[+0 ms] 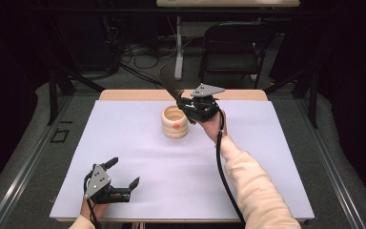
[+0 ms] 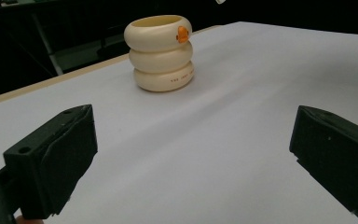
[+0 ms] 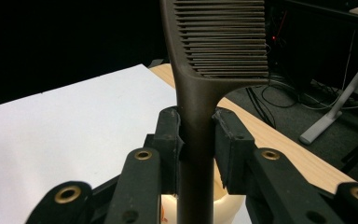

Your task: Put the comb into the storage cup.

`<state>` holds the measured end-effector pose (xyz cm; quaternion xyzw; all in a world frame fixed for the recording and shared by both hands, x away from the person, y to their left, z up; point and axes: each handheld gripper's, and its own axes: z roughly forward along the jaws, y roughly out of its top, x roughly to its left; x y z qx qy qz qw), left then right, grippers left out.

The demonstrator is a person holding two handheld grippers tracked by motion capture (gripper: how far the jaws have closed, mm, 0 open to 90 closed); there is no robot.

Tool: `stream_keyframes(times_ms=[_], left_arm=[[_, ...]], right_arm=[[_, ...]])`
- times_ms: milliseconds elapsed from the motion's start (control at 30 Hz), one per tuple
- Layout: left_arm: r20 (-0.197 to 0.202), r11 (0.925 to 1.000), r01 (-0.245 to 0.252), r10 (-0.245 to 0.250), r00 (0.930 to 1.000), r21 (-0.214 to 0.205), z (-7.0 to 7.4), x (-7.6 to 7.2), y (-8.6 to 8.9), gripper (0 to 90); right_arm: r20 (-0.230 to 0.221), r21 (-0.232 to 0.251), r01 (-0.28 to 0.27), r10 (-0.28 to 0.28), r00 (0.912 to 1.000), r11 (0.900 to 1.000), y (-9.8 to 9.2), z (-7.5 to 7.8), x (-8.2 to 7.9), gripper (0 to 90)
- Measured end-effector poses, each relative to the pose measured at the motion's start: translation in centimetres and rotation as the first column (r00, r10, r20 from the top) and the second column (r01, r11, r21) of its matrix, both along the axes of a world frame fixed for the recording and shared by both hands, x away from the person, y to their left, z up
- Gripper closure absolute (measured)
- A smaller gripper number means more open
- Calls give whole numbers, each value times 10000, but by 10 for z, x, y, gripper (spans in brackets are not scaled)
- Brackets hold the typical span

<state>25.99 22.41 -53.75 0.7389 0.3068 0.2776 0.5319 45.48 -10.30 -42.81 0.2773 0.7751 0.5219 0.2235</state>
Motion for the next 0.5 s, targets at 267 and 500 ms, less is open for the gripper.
stream_keyframes(times_ms=[267, 500], left_arm=[[-3, 10000, -23, 23, 10000, -3, 0, 0, 0, 7], [12, 10000, -11, 11, 10000, 1, 0, 0, 0, 8]], right_arm=[[135, 24, -9, 9, 9999, 10000, 2, 4, 1, 723], [253, 95, -13, 11, 9997, 10000, 3, 7, 2, 722]])
